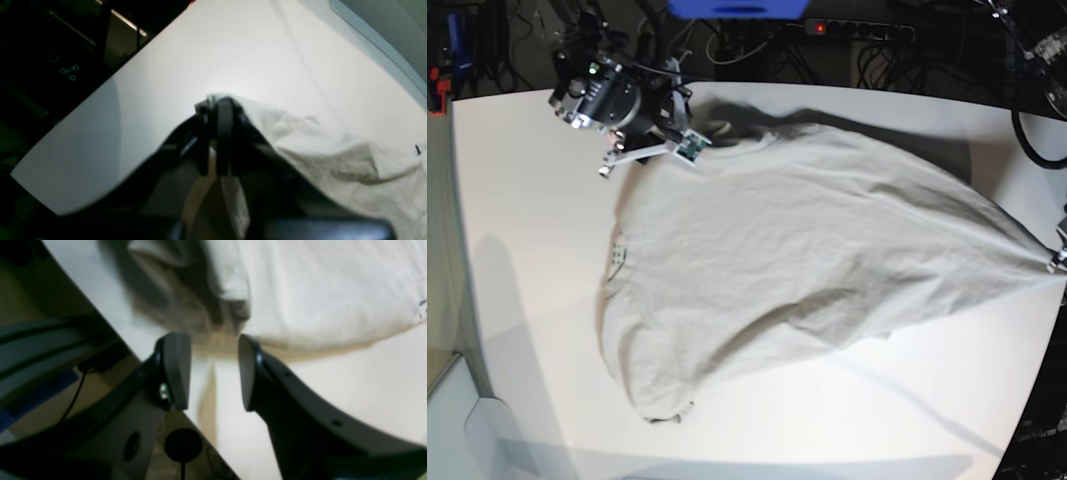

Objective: Layout the t-shirt on the table in an organized manner, then fold the t-shirt properly
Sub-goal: 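Hold the shirt corner with the right gripper while the left holds its end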

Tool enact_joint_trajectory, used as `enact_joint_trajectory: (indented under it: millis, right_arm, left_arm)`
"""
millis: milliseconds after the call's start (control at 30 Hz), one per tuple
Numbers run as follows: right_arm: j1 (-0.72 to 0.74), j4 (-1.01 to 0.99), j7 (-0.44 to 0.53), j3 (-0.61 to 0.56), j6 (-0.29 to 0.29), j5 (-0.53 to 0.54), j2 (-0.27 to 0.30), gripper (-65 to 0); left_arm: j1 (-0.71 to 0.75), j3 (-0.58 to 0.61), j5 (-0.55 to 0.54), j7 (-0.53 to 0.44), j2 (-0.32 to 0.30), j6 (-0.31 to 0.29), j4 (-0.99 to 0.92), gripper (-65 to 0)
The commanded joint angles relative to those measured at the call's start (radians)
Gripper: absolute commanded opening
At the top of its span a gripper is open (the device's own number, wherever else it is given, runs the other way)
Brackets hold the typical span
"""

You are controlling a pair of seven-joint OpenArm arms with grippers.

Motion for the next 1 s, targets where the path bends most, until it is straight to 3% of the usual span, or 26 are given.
enact_joint_trajectory:
  millis: [0,267,533,967]
  right_arm:
    - [-0.004,0.017,0.016,0.001,0.014,0.007,0.004,-40.2]
    - [-0.009,0.003,0.018,-0.001,0.014,0.007,-0.002,-40.2]
    - [-0.012,-0.087,0.107,-0.001,0.014,0.007,-0.03,-40.2]
    - [0.035,-0.126,0.121,0.005,0.014,0.007,-0.038,-40.2]
  left_arm:
    - [-0.011,-0.007,-0.004,-0.025,-0.023,0.005,0.014,-64.4]
    - [-0.005,-0.007,-0.004,-0.025,-0.021,0.005,0.014,-64.4]
    - [-0.003,-0.007,-0.004,-0.025,-0.021,0.005,0.015,-64.4]
    - [-0.003,-0.007,-0.004,-0.025,-0.021,0.005,0.015,-64.5]
